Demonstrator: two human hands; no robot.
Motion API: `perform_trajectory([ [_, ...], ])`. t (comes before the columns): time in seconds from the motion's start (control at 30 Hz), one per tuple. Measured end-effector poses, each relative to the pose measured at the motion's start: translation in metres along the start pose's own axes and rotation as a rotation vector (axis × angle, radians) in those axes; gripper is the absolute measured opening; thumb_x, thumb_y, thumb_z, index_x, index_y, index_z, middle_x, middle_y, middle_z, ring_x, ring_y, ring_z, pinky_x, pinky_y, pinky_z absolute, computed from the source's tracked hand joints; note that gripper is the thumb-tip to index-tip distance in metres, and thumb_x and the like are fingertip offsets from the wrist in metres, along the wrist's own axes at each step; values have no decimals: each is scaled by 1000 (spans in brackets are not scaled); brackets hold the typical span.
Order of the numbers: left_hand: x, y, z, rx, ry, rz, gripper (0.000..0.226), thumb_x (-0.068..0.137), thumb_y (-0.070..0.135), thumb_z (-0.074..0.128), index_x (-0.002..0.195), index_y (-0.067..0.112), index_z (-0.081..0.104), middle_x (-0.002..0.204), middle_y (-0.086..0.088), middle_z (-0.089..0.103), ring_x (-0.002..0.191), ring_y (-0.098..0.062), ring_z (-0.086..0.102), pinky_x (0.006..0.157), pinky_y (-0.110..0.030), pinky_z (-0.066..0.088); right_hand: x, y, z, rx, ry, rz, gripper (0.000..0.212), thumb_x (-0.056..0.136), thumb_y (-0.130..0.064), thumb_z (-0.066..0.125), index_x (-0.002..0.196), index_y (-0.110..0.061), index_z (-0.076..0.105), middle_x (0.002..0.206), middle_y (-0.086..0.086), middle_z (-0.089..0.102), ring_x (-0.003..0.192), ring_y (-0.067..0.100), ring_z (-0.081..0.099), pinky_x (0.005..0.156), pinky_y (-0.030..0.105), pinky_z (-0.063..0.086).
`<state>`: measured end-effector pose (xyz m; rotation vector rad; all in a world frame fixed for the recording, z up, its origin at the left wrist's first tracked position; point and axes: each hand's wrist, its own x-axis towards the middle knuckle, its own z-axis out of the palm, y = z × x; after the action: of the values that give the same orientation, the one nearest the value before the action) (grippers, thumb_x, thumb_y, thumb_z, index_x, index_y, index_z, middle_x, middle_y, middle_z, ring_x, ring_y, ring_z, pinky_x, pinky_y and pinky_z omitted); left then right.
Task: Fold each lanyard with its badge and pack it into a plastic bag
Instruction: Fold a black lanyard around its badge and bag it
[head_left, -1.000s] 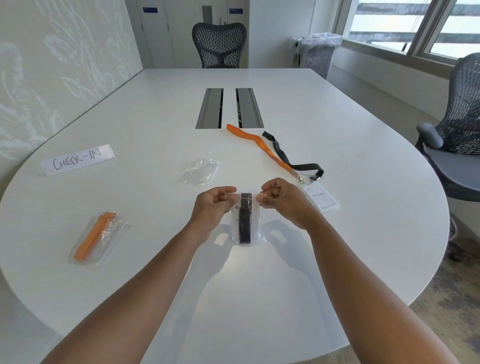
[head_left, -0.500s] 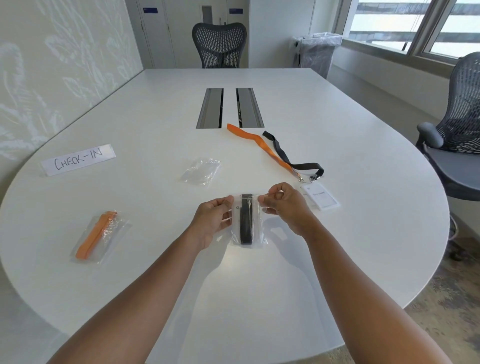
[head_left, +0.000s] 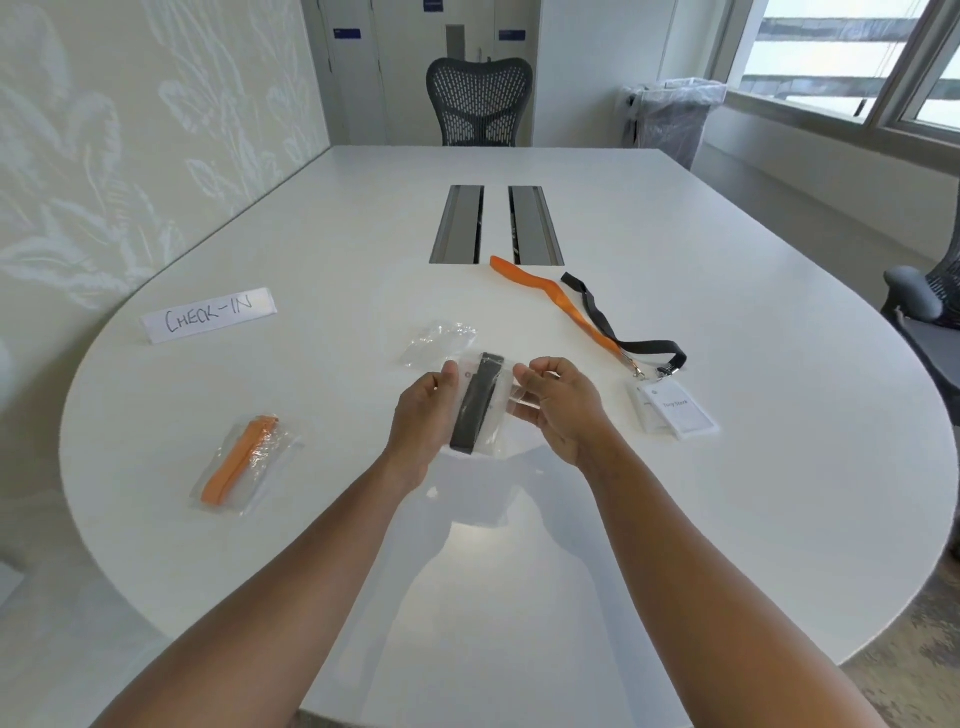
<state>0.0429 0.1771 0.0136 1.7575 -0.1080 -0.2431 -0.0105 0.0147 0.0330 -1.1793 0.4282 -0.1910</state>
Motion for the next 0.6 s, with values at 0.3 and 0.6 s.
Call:
perform_trajectory([
  [0.3, 1, -10, -51, 23, 189, 109, 33, 102, 44, 52, 88, 15, 62, 76, 3, 56, 67, -11, 48, 63, -26, 37, 0, 23, 48, -184, -129, 94, 24, 96, -24, 65, 101, -1, 60, 97, 13, 68, 79, 24, 69, 75, 35, 62],
  [0.6, 5, -21, -107, 30, 307, 17, 36, 95, 45, 62, 71, 19, 64, 64, 8, 53, 64, -14, 46, 63, -30, 35, 5, 41, 101, -227, -141, 45, 21, 102, -22, 54, 89, -6, 52, 94, 12, 69, 63, 22, 70, 67, 36, 61],
])
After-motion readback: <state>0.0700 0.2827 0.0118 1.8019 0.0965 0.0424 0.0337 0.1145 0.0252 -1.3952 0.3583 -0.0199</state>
